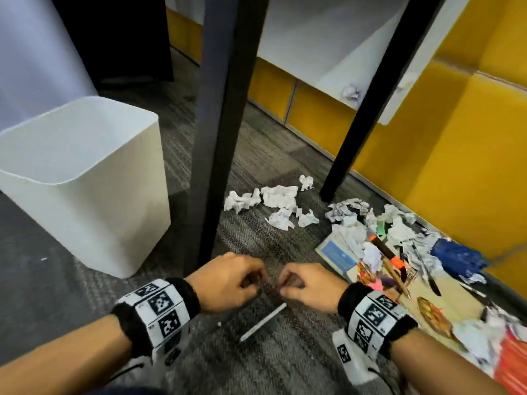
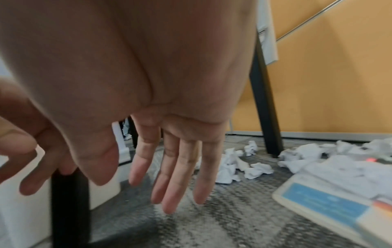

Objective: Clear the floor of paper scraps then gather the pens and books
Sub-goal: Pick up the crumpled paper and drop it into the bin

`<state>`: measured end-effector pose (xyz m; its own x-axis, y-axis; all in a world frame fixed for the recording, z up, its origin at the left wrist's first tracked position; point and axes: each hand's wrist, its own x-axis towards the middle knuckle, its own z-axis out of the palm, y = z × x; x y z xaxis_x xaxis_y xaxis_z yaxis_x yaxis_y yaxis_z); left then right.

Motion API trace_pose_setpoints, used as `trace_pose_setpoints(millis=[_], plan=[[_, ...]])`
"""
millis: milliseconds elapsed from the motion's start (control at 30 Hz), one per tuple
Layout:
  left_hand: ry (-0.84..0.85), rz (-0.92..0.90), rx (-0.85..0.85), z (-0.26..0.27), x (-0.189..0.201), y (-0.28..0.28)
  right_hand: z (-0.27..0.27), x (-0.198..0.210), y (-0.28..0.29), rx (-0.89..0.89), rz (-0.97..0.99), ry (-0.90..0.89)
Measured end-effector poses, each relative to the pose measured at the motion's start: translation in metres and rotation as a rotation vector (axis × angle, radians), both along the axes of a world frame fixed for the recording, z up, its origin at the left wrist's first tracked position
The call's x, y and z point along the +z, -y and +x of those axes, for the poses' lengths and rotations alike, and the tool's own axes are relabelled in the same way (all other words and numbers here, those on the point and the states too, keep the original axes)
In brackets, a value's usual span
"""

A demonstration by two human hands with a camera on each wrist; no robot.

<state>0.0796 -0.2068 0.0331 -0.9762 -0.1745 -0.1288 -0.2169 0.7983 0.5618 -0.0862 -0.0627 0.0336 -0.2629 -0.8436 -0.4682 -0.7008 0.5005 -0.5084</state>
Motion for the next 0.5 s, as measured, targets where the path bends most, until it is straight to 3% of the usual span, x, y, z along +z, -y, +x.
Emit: trace_pose_setpoints(millis=[267, 333, 433, 500], plan=[[0.233, -0.033, 0.326, -0.103, -0.036, 0.017, -0.085, -0.009, 0.010, -0.096, 0.168, -0.199], [0.223, -0.084, 0.434, -0.126, -0.049, 0.026, -0.100, -0.019, 0.019, -0.124, 0.172, -0.242], [0.079, -0.144, 0.806, -0.160, -0.075, 0.043, -0.118, -0.040, 0.034, -0.213, 0.166, -0.210], [0.069, -0.106, 1.062, -0.182, -0.094, 0.058, -0.128, -0.055, 0.040, -0.235, 0.170, -0.201]])
